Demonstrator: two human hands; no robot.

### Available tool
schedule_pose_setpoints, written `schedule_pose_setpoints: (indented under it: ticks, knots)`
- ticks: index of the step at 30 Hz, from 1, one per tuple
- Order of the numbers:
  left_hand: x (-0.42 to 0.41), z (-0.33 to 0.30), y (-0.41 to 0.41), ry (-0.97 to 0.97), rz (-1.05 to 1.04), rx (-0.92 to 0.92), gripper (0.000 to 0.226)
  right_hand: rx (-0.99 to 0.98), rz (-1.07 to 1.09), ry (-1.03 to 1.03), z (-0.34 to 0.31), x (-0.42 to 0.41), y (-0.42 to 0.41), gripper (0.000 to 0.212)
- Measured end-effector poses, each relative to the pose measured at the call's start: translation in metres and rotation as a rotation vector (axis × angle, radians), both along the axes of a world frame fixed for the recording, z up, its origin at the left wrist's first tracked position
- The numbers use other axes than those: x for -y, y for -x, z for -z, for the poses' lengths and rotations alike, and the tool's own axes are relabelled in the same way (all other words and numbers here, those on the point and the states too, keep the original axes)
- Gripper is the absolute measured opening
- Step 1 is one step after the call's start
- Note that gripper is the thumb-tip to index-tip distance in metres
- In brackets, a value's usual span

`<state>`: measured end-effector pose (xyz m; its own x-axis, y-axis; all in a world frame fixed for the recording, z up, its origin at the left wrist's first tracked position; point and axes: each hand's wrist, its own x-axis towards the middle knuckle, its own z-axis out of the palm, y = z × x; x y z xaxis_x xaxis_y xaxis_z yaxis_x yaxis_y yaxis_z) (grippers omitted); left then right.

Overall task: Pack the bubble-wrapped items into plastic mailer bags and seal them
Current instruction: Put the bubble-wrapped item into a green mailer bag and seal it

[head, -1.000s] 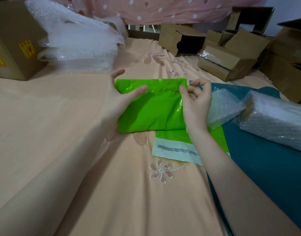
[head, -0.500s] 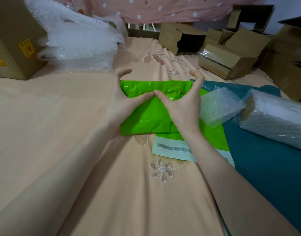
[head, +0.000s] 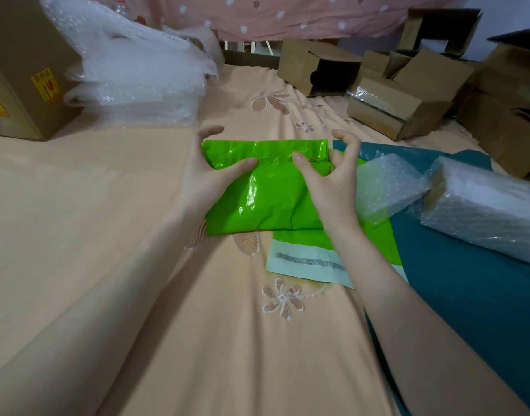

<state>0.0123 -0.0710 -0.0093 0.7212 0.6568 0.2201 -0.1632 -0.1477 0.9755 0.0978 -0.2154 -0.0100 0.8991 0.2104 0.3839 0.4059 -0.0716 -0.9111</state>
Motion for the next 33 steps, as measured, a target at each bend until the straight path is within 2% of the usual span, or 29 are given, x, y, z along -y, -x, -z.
schedule_pose_setpoints:
  ticks: [8, 14, 19, 24, 26, 33]
  knots:
    - [-0.001, 0.004, -0.002, 0.029, 0.006, 0.008, 0.046, -0.029, 0.021, -0.031, 0.004, 0.001, -0.008, 0.051]
    - [-0.004, 0.004, -0.002, 0.179, 0.067, 0.039, 0.035, -0.043, 0.035, -0.056, 0.005, 0.004, -0.012, 0.046]
    - [-0.008, 0.007, -0.004, 0.167, 0.047, 0.059, 0.03, -0.096, -0.017, -0.106, 0.003, 0.005, -0.009, 0.033]
    - [-0.012, 0.008, -0.005, 0.256, 0.049, 0.027, 0.021, -0.062, 0.041, -0.101, 0.005, 0.006, -0.014, 0.032]
    - [-0.014, 0.01, -0.006, 0.226, 0.051, 0.048, 0.011, -0.075, 0.044, -0.118, 0.005, 0.007, -0.015, 0.027]
    - [-0.017, 0.014, -0.007, 0.162, 0.072, 0.113, 0.014, -0.044, 0.061, -0.116, 0.004, 0.006, -0.013, 0.019]
